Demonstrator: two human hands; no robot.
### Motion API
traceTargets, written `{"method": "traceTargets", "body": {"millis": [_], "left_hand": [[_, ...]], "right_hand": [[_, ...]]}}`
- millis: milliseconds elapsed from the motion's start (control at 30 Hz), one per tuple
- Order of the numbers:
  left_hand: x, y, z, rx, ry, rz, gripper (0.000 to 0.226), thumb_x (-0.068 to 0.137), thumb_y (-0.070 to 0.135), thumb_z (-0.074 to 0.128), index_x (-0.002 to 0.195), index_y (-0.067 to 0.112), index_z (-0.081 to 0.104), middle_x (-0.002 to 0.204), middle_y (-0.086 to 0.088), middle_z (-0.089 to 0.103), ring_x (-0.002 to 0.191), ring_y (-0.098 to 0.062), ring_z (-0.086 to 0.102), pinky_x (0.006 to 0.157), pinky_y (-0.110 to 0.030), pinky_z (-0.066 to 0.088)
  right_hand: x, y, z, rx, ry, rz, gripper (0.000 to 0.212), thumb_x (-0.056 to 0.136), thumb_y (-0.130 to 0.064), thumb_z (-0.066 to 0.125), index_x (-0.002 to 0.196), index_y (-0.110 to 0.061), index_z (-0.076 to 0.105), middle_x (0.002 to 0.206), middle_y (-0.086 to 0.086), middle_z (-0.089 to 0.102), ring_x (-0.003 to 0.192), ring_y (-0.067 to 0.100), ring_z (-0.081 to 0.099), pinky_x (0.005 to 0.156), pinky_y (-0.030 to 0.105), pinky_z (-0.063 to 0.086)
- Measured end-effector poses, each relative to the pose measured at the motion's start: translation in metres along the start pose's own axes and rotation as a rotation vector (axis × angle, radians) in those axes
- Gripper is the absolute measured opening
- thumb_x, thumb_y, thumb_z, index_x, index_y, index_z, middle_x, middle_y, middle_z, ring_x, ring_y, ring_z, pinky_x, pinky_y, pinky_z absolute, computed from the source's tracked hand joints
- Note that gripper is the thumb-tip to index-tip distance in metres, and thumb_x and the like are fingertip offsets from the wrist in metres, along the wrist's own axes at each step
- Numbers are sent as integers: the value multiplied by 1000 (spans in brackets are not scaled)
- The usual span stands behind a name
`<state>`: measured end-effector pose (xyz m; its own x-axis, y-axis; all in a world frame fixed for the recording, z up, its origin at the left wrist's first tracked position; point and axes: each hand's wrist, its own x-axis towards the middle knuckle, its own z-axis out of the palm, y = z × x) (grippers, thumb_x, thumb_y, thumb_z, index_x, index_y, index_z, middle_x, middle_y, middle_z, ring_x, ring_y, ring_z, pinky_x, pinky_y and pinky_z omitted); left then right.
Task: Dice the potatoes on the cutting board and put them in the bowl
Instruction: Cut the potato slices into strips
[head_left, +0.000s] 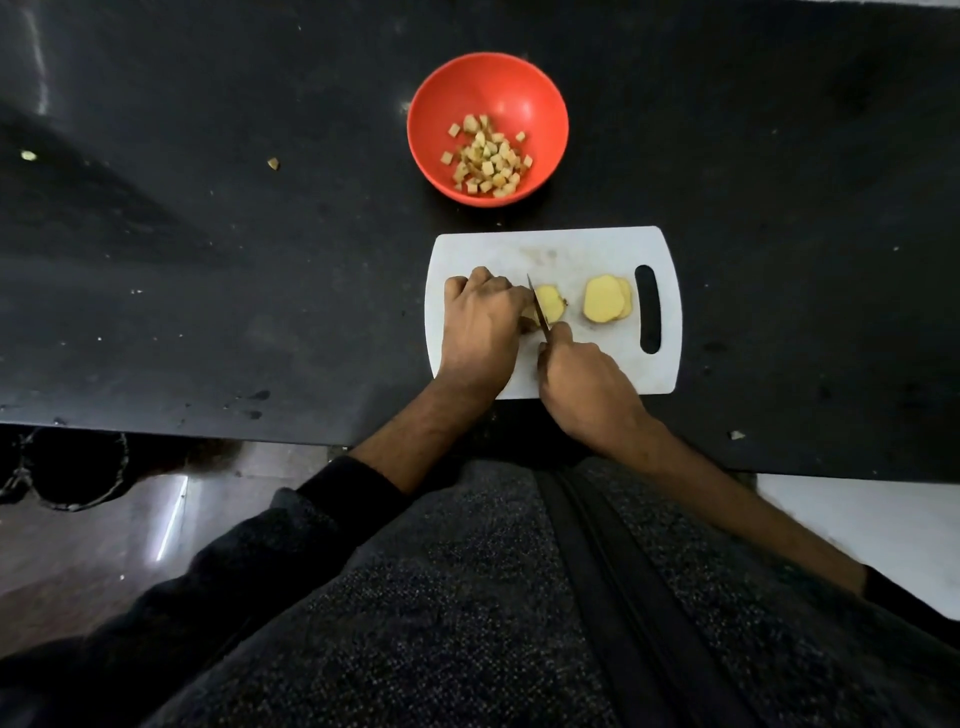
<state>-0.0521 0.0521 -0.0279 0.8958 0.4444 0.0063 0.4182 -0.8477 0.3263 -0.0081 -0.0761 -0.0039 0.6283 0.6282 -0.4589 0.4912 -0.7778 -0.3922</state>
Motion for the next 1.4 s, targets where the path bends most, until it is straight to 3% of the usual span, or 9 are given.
{"method": "traceTargets", "body": {"millis": [133,300,400,500,633,733,833,1000,1400], "left_hand": [[-1,0,1,-29,11,-6,16,79,16,62,87,18,75,74,-1,66,86,-25,54,75,-31,19],[-2,-1,6,37,25,0,10,78,13,72,86,18,75,74,0,68,84,-25,56,73,-33,23],[-2,-2,8,29,32,1,12,76,15,78,88,17,76,75,0,70,85,-26,58,75,-35,28],[-2,-3,6,39,32,5,16,74,14,79,89,18,76,75,2,70,87,-25,58,75,-34,25],[-3,-4,2,-3,39,-6,17,76,25,80,92,19,75,80,2,72,94,-25,56,77,-34,22],[-4,-6,-4,-44,6,-47,30,77,33,81,103,20,74,96,2,74,106,-25,55,82,-35,24],[-6,-7,-5,-37,8,-61,35,75,32,82,108,21,74,106,3,71,109,-25,54,84,-38,30],[-5,-8,-3,21,19,-72,21,78,27,79,98,22,77,105,4,67,106,-24,52,84,-36,28],[-2,-7,-2,15,2,-38,13,82,14,69,86,22,78,98,5,66,101,-22,51,78,-32,20]], "right_hand": [[8,0,1,47,-31,29,30,104,-27,31,123,-7,43,93,18,64,74,33,56,63,38,38],[-11,7,3,-5,-90,18,10,102,-21,39,103,-11,38,83,12,59,79,37,63,62,39,41],[-25,15,9,-34,-162,44,11,100,-20,40,97,-13,33,70,2,45,72,36,59,60,41,40],[-34,24,9,-21,-222,60,13,100,-22,39,95,-14,32,70,4,46,68,33,54,61,41,39],[-42,23,-2,-44,-123,28,19,104,-31,33,95,-15,32,65,1,41,55,22,41,59,37,34],[-39,15,-11,-70,8,-44,17,105,-31,33,95,-17,32,61,-3,38,50,17,35,54,35,30],[-26,9,-11,-95,52,-61,16,105,-32,32,97,-18,32,64,-3,43,53,21,40,54,35,30],[-12,0,-3,-116,42,-61,19,105,-31,31,102,-13,39,84,14,62,76,38,61,58,37,35],[-1,-5,4,-42,-73,12,20,102,-22,39,116,-8,40,98,18,64,85,38,64,63,38,37]]}}
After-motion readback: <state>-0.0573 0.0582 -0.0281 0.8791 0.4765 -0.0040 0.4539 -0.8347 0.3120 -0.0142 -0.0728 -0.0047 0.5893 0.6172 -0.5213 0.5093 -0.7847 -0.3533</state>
